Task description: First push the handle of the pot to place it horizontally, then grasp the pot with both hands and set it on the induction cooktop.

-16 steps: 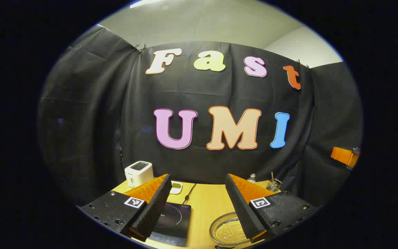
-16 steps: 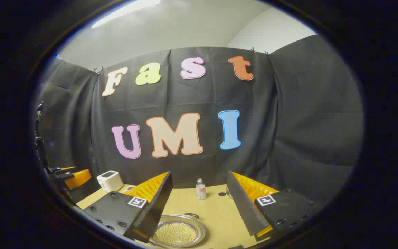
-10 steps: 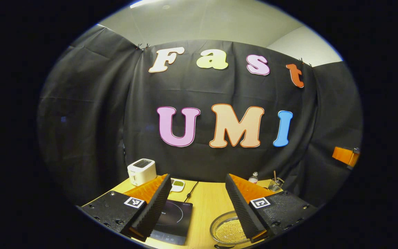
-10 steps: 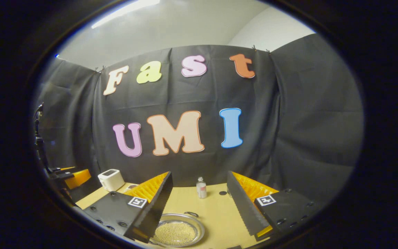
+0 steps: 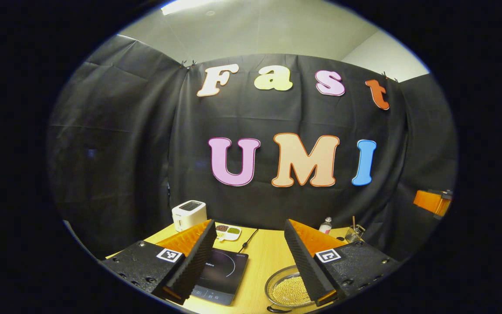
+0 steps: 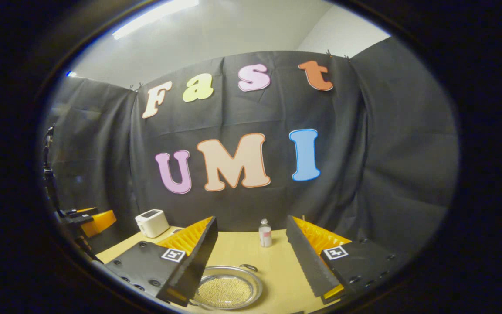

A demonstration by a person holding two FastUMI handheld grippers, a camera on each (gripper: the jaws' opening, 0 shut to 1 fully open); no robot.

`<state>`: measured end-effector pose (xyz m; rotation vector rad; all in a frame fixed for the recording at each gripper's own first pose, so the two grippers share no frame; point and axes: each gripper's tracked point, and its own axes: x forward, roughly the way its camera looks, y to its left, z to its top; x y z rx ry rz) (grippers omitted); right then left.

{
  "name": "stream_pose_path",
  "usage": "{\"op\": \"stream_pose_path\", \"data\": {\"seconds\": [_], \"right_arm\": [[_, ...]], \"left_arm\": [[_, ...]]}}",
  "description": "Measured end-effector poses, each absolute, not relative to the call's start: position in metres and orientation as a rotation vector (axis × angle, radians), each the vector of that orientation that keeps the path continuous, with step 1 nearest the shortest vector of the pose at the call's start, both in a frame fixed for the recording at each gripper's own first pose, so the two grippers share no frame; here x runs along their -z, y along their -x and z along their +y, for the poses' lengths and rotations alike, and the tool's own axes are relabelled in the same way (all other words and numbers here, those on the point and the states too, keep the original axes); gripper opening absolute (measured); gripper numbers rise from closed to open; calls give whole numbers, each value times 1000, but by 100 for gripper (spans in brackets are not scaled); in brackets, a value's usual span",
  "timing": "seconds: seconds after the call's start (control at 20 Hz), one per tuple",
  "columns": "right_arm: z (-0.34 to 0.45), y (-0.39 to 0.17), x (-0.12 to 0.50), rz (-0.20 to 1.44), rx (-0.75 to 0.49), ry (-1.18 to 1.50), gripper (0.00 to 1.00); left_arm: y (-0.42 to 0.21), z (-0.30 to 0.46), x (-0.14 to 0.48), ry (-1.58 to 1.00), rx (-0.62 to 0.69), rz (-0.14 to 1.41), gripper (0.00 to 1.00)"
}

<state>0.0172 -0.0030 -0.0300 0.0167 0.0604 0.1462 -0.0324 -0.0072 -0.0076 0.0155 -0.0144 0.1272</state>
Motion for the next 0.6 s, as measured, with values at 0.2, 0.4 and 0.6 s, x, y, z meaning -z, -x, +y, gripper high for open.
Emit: {"op": "stream_pose_path", "data": {"seconds": [0.2, 0.4, 0.6], "right_arm": [[-2, -23, 43, 96, -187, -15, 92], [-2, -30, 46, 103, -210, -15, 92], [-4, -37, 51, 118, -231, -23, 92]], "left_arm": [[41, -7, 11, -23, -164, -12, 92], [46, -2, 14, -16, -206, -2, 95], [49, 2, 14, -23, -239, 3, 95]]}}
